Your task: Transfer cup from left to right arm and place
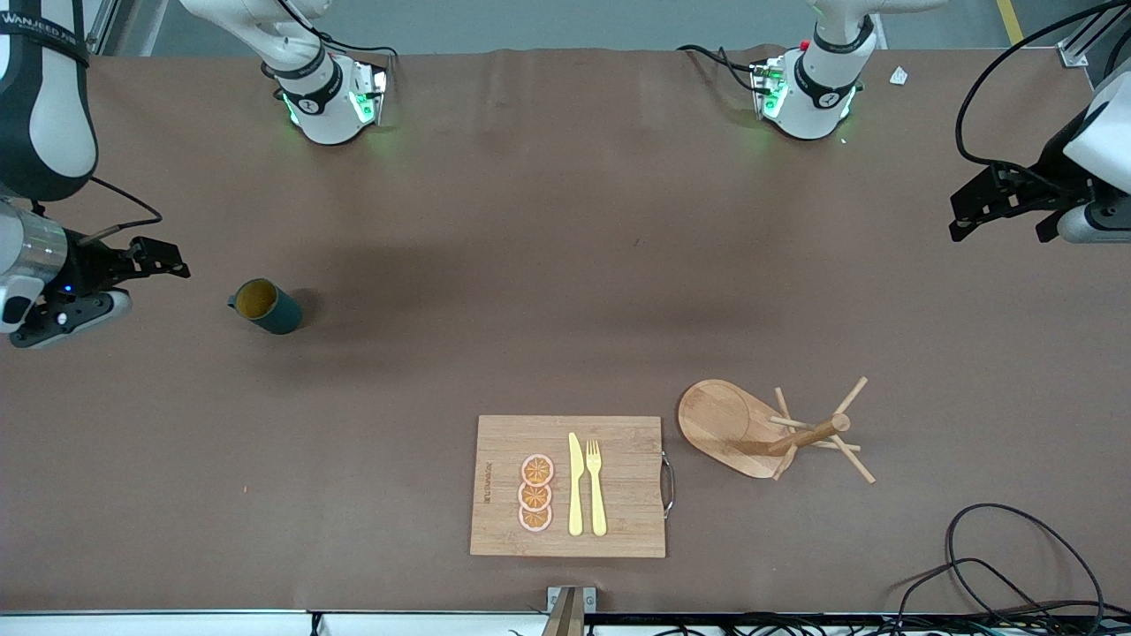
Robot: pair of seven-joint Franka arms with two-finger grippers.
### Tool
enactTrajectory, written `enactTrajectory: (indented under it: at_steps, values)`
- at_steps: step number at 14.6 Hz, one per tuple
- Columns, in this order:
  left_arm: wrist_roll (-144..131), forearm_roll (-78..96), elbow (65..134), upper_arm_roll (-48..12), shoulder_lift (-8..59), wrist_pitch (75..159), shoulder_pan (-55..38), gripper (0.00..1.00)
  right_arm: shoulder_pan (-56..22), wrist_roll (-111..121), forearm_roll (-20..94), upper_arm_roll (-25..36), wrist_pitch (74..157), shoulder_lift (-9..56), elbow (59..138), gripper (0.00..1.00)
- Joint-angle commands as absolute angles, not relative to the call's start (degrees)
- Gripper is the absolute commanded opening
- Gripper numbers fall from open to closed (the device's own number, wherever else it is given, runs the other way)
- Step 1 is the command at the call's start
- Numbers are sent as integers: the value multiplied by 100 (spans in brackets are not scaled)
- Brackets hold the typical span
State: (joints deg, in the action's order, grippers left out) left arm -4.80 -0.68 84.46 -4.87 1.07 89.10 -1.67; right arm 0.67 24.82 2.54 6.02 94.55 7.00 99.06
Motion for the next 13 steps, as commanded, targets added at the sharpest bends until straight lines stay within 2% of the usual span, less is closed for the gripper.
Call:
enactTrajectory:
  at_steps: [1, 5, 11, 13]
  values:
    - [-457, -88, 8341, -501, 132, 8824, -167, 100, -69, 1174, 273, 563, 9159, 282, 9967, 100]
    - [-492, -88, 8341, -501, 132, 8824, -167, 100, -351, -271, 89, 562, 8991, 132, 9836, 100]
    - [-483, -88, 8341, -501, 132, 8824, -167, 100, -308, -211, -255, 562, 8526, 193, 8887, 100]
    - [-483, -88, 8350, -501, 132, 8824, -167, 100, -238, 51, -264, 589, 8517, 193, 8824, 100]
